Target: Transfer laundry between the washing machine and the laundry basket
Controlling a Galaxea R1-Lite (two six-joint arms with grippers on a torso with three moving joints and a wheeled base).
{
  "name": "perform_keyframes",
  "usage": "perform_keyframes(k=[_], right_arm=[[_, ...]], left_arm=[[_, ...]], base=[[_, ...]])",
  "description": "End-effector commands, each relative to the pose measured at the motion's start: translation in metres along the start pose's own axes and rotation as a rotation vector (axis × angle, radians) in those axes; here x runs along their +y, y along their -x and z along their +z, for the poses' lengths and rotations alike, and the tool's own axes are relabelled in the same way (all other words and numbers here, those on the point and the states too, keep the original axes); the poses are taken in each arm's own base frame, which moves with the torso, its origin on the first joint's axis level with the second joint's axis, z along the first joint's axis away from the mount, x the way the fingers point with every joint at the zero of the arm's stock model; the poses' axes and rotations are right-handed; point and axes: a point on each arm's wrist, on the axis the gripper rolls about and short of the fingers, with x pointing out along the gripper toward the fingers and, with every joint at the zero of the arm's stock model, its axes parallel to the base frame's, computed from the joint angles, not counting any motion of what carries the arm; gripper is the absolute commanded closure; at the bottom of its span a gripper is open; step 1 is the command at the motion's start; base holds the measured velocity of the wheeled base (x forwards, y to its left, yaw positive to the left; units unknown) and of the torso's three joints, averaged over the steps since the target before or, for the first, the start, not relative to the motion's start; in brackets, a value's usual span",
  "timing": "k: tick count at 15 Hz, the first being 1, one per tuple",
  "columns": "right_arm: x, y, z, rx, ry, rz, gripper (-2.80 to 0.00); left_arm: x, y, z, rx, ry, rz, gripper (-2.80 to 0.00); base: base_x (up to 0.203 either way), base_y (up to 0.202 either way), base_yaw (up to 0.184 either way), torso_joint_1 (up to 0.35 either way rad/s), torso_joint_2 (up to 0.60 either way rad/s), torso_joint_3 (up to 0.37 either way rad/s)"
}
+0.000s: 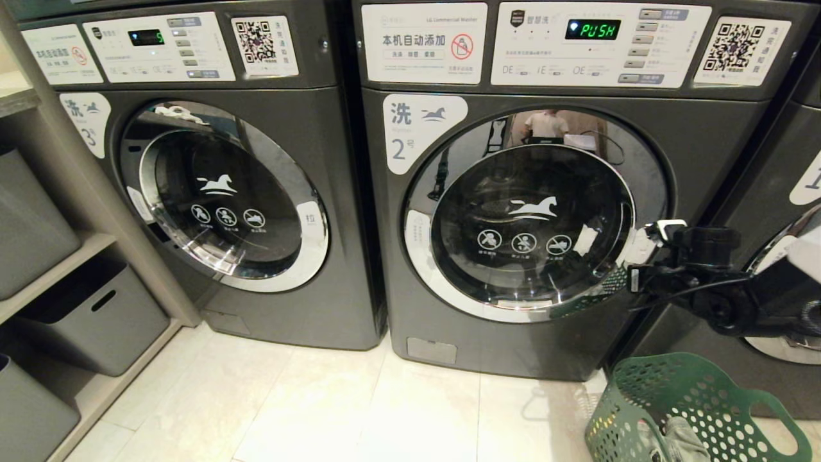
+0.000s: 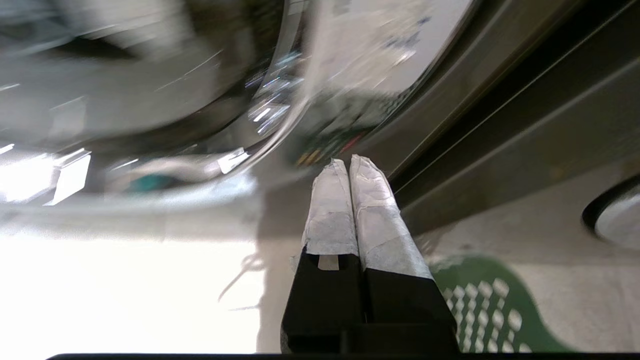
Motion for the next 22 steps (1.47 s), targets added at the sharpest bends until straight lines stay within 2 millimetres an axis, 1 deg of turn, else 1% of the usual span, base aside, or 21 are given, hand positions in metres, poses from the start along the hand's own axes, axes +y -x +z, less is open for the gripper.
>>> perform_keyframes(k=[1,2,3,4,5,6,8,10,12,13,15,16,18,20,22], right_arm=[[-0.004,0.090,0.035,-0.035,0.007,0.087,0.00],[-0.005,0.122,0.037,-0.020,0.014,0.130,0.00],[-0.006,0.154,0.034,-0.005,0.019,0.167,0.00],[-0.006,0.185,0.027,0.007,0.027,0.200,0.00],[-0.006,0.214,0.013,0.020,0.042,0.233,0.00],[-0.005,0.240,-0.006,0.039,0.061,0.263,0.00],[-0.008,0.286,-0.049,0.054,0.092,0.311,0.00],[-0.013,0.321,-0.088,0.034,0.107,0.332,0.00],[-0.019,0.351,-0.115,0.006,0.114,0.329,0.00],[-0.022,0.364,-0.127,0.008,0.114,0.334,0.00],[-0.026,0.379,-0.149,0.058,0.091,0.353,0.00],[-0.027,0.382,-0.154,0.076,0.079,0.358,0.00],[-0.028,0.384,-0.157,0.068,0.066,0.356,0.00],[-0.028,0.384,-0.157,0.067,0.062,0.349,0.00],[-0.029,0.386,-0.157,0.055,0.042,0.332,0.00]], left_arm=[[0.001,0.002,-0.003,0.006,0.000,0.003,0.00],[0.001,0.001,-0.004,0.011,-0.001,0.006,0.00],[0.001,-0.001,-0.008,0.024,-0.004,0.015,0.00],[0.001,-0.004,-0.015,0.045,-0.013,0.038,0.00],[0.002,-0.008,-0.027,0.076,-0.029,0.070,0.00],[0.004,-0.013,-0.043,0.116,-0.048,0.106,0.00],[0.007,-0.022,-0.079,0.198,-0.088,0.181,0.00],[0.011,-0.023,-0.103,0.223,-0.043,0.226,0.00],[0.013,-0.022,-0.113,0.230,0.001,0.232,0.00],[0.012,-0.024,-0.117,0.246,-0.001,0.218,0.00],[0.010,-0.027,-0.125,0.300,0.010,0.113,0.00],[0.007,-0.031,-0.129,0.322,0.027,0.032,0.00],[0.001,-0.044,-0.144,0.328,0.057,-0.109,0.00],[-0.002,-0.057,-0.170,0.350,0.048,-0.191,0.00],[0.000,-0.064,-0.209,0.384,-0.022,-0.247,0.00]], base=[[0.000,0.000,0.000,0.000,0.00,0.000],[0.000,0.000,0.000,0.000,0.00,0.000],[0.000,0.000,0.000,0.000,0.00,0.000],[0.000,0.000,0.000,0.000,0.00,0.000],[0.000,0.000,0.000,0.000,0.00,0.000],[0.000,0.000,0.000,0.000,0.00,0.000],[0.000,0.000,0.000,0.000,0.00,0.000],[0.000,0.000,0.000,0.000,0.00,0.000],[0.000,0.000,0.000,0.000,0.00,0.000],[0.000,0.000,0.000,0.000,0.00,0.000],[0.000,0.000,0.000,0.000,0.00,0.000],[0.000,0.000,0.000,0.000,0.00,0.000],[0.000,0.000,0.000,0.000,0.00,0.000],[0.000,0.000,0.000,0.000,0.00,0.000],[0.000,0.000,0.000,0.000,0.00,0.000]])
